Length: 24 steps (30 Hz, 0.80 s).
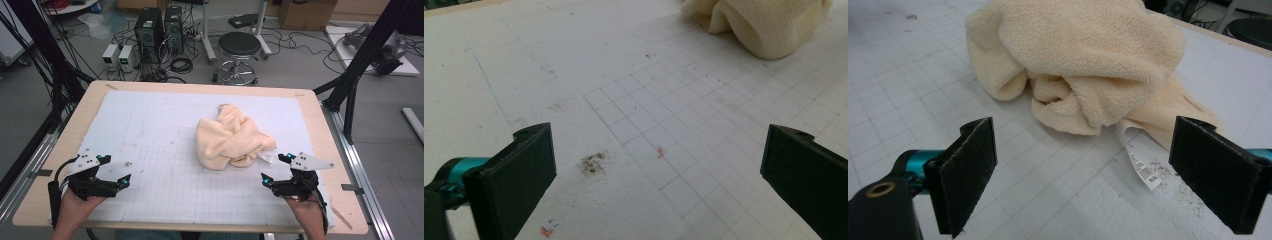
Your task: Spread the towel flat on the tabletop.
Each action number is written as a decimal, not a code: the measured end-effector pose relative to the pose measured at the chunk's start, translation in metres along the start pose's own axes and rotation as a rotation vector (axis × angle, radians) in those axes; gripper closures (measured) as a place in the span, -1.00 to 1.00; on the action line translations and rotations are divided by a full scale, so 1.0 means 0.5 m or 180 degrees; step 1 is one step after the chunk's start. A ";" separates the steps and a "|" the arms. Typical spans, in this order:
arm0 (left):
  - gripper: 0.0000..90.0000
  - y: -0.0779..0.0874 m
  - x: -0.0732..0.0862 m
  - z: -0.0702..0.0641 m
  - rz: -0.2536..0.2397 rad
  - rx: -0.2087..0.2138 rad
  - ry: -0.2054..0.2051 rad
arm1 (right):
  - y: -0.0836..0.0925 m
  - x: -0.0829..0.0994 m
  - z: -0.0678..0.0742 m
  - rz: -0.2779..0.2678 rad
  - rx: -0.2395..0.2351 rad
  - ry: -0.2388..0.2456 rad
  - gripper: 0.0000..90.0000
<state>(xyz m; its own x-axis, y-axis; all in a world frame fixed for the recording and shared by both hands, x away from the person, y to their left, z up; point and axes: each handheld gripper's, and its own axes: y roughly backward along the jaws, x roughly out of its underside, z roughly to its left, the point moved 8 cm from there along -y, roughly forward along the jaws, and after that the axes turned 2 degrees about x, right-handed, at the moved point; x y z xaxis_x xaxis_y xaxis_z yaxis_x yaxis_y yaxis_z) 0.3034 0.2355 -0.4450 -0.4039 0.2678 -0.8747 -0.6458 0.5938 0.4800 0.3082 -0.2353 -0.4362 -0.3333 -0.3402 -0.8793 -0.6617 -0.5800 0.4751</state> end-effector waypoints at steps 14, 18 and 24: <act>-0.96 -0.005 -0.002 0.000 -0.0001 0.0024 -0.0025 | -0.003 0.003 -0.004 0.0030 0.0003 0.0060 -0.76; -0.96 -0.006 -0.003 0.000 -0.0012 0.0013 -0.0007 | -0.005 0.002 -0.004 0.0030 -0.0012 0.0059 -0.76; -0.96 -0.007 -0.002 -0.003 -0.0002 0.0032 -0.0028 | -0.004 -0.008 0.002 0.0050 -0.0061 0.0091 -0.76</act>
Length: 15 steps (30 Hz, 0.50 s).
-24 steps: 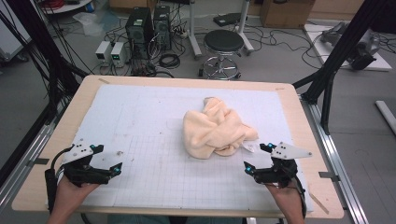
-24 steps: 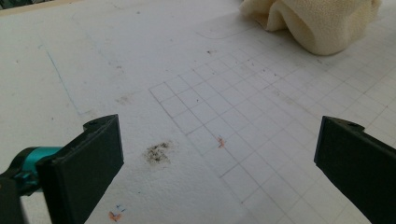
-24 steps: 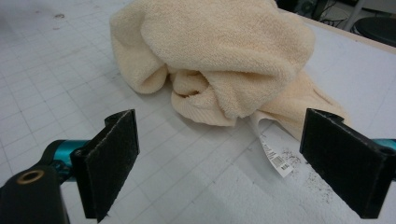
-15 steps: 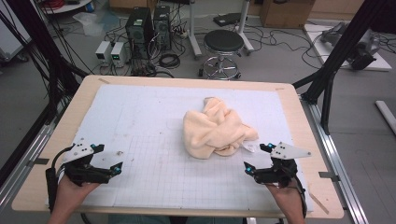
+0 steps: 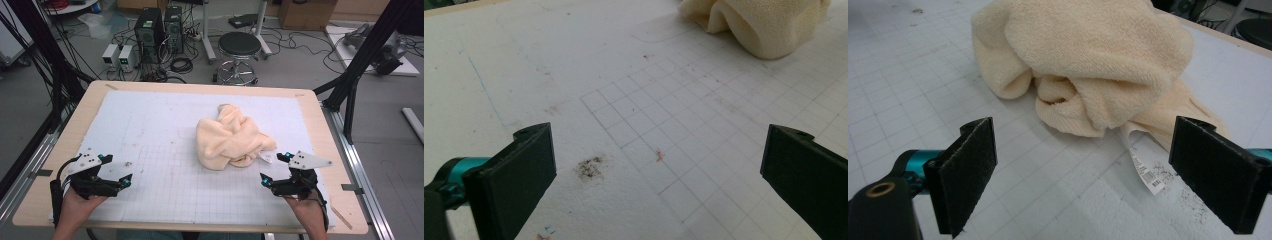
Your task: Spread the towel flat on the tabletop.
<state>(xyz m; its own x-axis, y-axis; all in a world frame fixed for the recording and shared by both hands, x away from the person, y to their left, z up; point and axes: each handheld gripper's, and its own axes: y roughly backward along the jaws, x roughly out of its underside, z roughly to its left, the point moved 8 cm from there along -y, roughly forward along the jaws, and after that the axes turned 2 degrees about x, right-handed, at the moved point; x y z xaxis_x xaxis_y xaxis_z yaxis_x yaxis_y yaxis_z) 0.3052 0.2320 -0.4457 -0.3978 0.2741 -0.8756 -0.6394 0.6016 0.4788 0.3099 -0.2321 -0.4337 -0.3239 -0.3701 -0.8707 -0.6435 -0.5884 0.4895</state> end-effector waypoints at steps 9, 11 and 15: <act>-0.96 0.003 0.001 0.009 -0.0016 -0.0024 0.0026 | -0.029 -0.069 -0.005 0.0065 -0.0097 0.0095 -0.71; -0.96 0.003 0.003 0.011 -0.0003 -0.0027 0.0046 | -0.038 -0.078 -0.006 0.0066 -0.0140 0.0091 -0.67; -0.96 0.005 0.003 0.014 -0.0011 -0.0043 0.0056 | -0.090 -0.110 -0.006 0.0087 -0.0264 0.0166 -0.50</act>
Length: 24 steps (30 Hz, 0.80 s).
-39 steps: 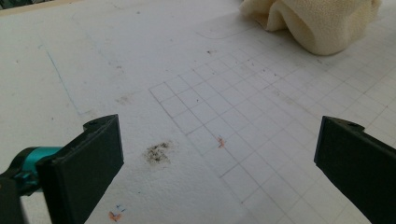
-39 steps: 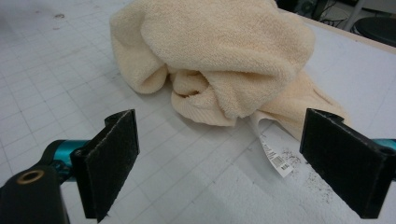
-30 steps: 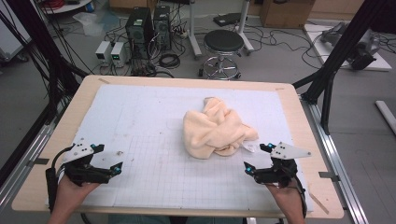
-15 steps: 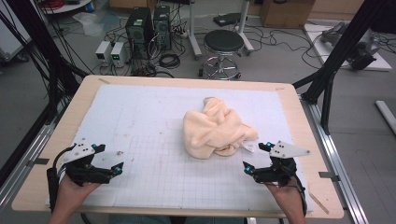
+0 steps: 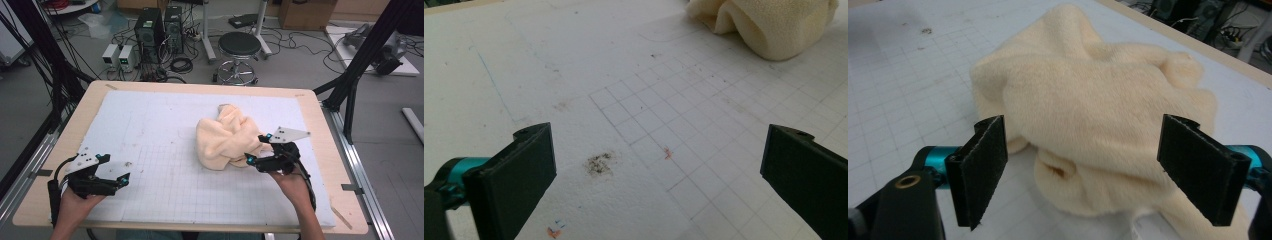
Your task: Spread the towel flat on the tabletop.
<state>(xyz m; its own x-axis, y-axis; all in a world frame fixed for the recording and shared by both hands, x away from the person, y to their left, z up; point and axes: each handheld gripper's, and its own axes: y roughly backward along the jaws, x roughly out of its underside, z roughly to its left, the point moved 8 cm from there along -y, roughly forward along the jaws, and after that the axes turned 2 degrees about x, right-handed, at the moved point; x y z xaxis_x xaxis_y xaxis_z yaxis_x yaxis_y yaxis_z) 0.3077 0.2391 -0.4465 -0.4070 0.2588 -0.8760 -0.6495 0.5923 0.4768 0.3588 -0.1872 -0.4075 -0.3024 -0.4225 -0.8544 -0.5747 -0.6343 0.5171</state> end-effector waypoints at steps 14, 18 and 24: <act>-0.96 -0.024 -0.026 -0.035 0.0012 0.0130 -0.0113 | -0.104 0.023 -0.010 0.0440 -0.0136 0.0056 0.30; -0.94 -0.037 -0.036 -0.046 0.0026 0.0178 -0.0137 | -0.100 0.030 -0.010 0.0406 -0.0168 0.0071 0.62; -0.77 -0.060 -0.056 -0.067 0.0039 0.0330 -0.0188 | -0.085 0.024 -0.010 0.0347 -0.0209 0.0083 0.77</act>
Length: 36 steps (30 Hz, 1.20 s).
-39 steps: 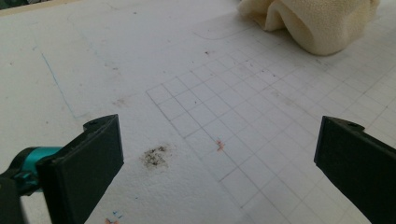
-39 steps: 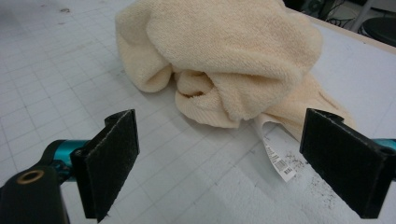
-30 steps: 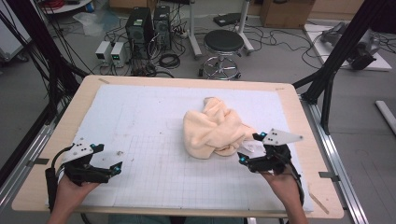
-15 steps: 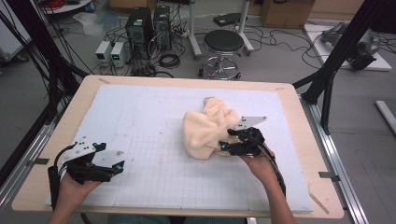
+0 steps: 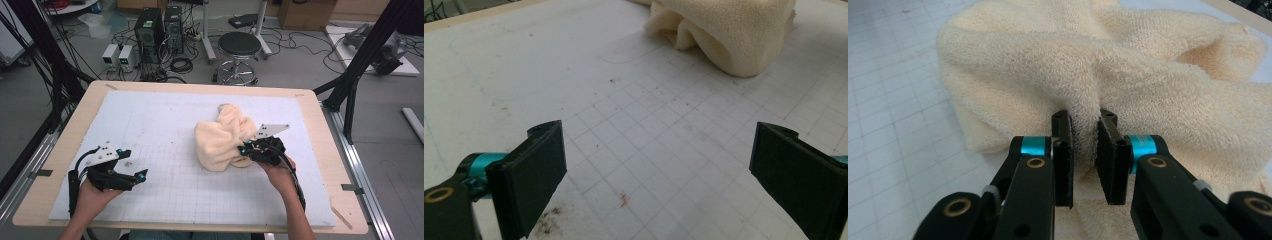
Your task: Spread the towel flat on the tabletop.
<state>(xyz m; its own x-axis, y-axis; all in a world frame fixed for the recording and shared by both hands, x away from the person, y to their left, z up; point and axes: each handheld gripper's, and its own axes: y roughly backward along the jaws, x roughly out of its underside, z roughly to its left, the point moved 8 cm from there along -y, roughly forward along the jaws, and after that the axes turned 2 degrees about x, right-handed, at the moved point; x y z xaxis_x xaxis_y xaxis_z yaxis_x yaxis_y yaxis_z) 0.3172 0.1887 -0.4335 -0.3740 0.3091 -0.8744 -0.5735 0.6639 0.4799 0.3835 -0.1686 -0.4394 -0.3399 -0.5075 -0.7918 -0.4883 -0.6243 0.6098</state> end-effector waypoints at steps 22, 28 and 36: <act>-0.42 -0.191 -0.170 -0.055 0.0115 0.0687 -0.0156 | 0.068 -0.017 -0.004 -0.0025 -0.0105 0.0082 0.78; -0.38 -0.276 -0.212 -0.053 0.0269 0.0785 -0.0149 | 0.067 -0.017 -0.013 -0.0028 -0.0120 0.0083 0.78; -0.03 -0.374 -0.196 -0.060 0.0614 0.0854 -0.0082 | 0.065 -0.008 -0.036 -0.0017 -0.0138 0.0022 0.77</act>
<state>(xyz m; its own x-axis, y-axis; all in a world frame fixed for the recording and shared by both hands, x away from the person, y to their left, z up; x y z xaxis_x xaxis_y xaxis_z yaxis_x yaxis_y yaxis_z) 0.4393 0.0138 -0.4357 -0.4364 0.4613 -0.7725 -0.2801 0.7462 0.6039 0.3835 -0.1975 -0.4159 -0.3317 -0.5080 -0.7949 -0.4547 -0.6522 0.6066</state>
